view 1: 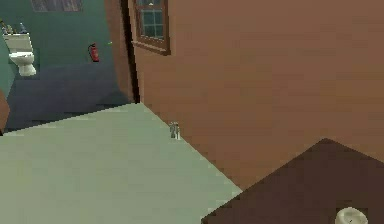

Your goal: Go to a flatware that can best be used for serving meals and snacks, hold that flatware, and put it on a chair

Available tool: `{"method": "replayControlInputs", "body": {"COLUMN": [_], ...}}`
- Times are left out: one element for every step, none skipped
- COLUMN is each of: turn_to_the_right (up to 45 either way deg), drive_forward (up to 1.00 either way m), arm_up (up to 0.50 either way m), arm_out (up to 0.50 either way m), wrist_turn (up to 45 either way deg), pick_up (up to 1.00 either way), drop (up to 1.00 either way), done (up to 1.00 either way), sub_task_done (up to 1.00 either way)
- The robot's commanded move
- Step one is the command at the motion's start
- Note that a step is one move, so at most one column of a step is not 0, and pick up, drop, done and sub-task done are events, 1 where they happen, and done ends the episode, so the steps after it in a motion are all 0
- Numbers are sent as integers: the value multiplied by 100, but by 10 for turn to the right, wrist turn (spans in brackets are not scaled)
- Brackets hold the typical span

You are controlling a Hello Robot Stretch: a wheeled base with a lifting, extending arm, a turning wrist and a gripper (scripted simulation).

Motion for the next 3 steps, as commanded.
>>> {"method": "replayControlInputs", "body": {"turn_to_the_right": [0, 0, 0], "drive_forward": [0, 0, 0], "arm_up": [0, 10, 12], "arm_out": [0, 0, 0], "wrist_turn": [0, 0, 0], "pick_up": [100, 0, 0], "drop": [0, 0, 0], "done": [0, 0, 0], "sub_task_done": [0, 0, 0]}}
